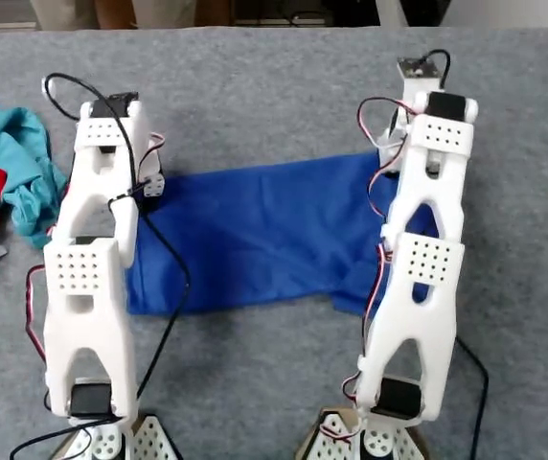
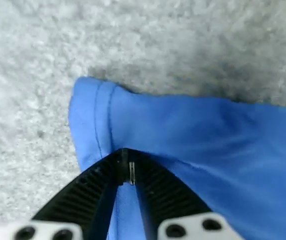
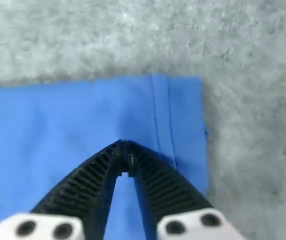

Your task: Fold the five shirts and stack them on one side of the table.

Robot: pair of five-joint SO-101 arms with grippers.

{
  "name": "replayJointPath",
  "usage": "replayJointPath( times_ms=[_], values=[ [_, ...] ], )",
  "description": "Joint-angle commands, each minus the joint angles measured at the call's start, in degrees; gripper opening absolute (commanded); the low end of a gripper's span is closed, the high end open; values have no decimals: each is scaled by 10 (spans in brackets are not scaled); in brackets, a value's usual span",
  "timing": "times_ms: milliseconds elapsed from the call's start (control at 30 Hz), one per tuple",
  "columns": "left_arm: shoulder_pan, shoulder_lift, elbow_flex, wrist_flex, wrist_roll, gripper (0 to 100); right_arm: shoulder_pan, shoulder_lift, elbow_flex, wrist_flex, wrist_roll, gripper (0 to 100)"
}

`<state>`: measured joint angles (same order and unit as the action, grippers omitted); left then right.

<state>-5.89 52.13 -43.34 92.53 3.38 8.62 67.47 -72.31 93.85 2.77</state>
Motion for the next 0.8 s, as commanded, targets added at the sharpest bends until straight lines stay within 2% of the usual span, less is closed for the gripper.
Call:
replayJointPath(
  times_ms=[0, 167, 367, 533, 667, 767],
  values=[
    [-28, 13, -6, -18, 0, 20, 7, -49, 43, -69, -6, 6],
    [-50, 23, -30, -18, -1, 20, 32, -49, 83, -128, -6, 6],
    [-50, 19, -91, 4, -1, 29, 36, -59, 73, -119, -3, 8],
    [-20, 19, -170, 82, -29, 88, 32, -81, -7, -23, 84, 9],
    [-10, 12, -180, 83, -33, 112, 36, -94, -108, 68, 127, 9],
    [-11, -12, -166, 83, -33, 131, 57, -103, -167, 85, 201, 9]
  ],
)
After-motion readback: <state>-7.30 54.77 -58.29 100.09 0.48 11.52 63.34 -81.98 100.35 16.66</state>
